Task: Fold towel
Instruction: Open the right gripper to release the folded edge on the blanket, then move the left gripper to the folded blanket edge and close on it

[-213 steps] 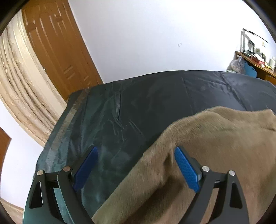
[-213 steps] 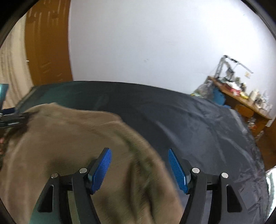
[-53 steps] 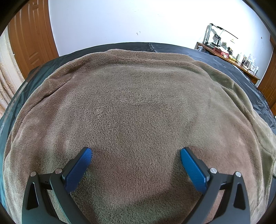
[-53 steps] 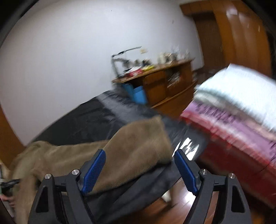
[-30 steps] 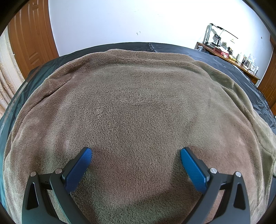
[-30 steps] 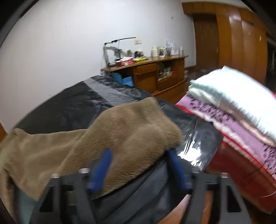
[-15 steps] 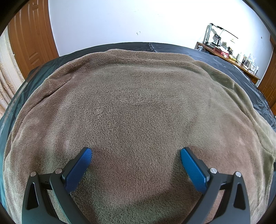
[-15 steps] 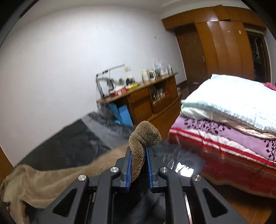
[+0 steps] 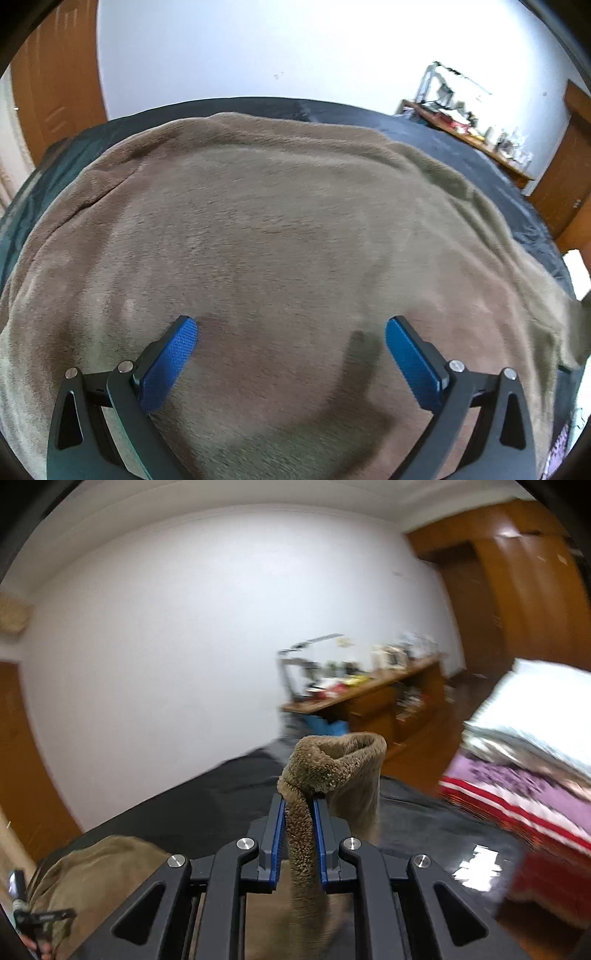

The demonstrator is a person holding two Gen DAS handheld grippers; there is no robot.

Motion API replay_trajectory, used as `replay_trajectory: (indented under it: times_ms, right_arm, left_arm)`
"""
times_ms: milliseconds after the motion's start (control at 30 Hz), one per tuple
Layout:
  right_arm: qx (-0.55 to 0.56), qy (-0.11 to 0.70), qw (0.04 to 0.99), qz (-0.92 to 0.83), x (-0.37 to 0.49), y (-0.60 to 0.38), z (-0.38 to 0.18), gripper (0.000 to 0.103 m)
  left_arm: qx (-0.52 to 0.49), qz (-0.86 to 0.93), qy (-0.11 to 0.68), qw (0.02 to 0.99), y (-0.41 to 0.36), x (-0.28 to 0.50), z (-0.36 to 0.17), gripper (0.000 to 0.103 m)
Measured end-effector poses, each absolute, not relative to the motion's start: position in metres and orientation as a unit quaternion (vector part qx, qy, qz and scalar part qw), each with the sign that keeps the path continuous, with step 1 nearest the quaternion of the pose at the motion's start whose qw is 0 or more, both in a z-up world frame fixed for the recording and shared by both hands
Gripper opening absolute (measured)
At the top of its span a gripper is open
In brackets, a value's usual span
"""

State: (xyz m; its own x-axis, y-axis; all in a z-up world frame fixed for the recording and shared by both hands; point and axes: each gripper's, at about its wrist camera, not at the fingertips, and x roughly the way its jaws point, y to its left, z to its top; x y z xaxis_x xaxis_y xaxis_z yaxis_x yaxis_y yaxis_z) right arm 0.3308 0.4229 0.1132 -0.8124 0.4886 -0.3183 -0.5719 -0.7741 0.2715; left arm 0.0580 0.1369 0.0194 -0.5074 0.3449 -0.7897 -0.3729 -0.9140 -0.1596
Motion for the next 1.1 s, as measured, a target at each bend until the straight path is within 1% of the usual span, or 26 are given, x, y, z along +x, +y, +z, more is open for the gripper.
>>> replay_trajectory:
  times_ms: [133,333,400,433,467,533,600,733,933,1000,1100]
  right_arm:
    - [-0.120,0.152,0.197,0.961,0.282,0.369,0.123,0.016]
    - [-0.150,0.105,0.089,0.979,0.222,0.291,0.113,0.016]
    - [-0.169,0.100,0.113,0.974,0.216,0.296,0.105,0.018]
    - [-0.179,0.097,0.127,0.971,0.214,0.300,0.100,0.027]
    - [-0.189,0.095,0.141,0.967,0.212,0.303,0.096,0.058]
    - [-0.204,0.094,0.177,0.958,0.214,0.317,0.086,0.092]
    - [-0.220,0.085,0.223,0.946,0.223,0.338,0.074,0.092]
    - [-0.265,0.020,0.279,0.923,0.226,0.361,0.055,0.092]
    - [-0.332,-0.026,0.248,0.910,0.194,0.373,0.030,0.091]
    - [-0.352,-0.029,0.238,0.905,0.181,0.374,0.024,0.091]
    - [-0.383,-0.012,0.240,0.892,0.171,0.386,0.014,0.091]
  left_arm:
    - [-0.456,0.850,-0.009,0.265,0.140,0.064,0.025,0.102]
    - [-0.474,0.831,-0.040,0.289,0.135,0.064,0.024,0.102]
    - [-0.479,0.825,-0.049,0.296,0.133,0.065,0.024,0.102]
    - [-0.482,0.822,-0.054,0.299,0.132,0.065,0.024,0.102]
    - [-0.485,0.818,-0.059,0.302,0.132,0.065,0.024,0.102]
    - [-0.489,0.814,-0.064,0.308,0.131,0.066,0.024,0.102]
    - [-0.489,0.813,-0.061,0.310,0.134,0.070,0.025,0.102]
    - [-0.490,0.811,-0.053,0.315,0.137,0.072,0.025,0.103]
    - [-0.491,0.812,-0.048,0.312,0.139,0.069,0.023,0.102]
    - [-0.489,0.814,-0.043,0.311,0.141,0.069,0.022,0.102]
    - [-0.487,0.816,-0.034,0.309,0.143,0.070,0.022,0.102]
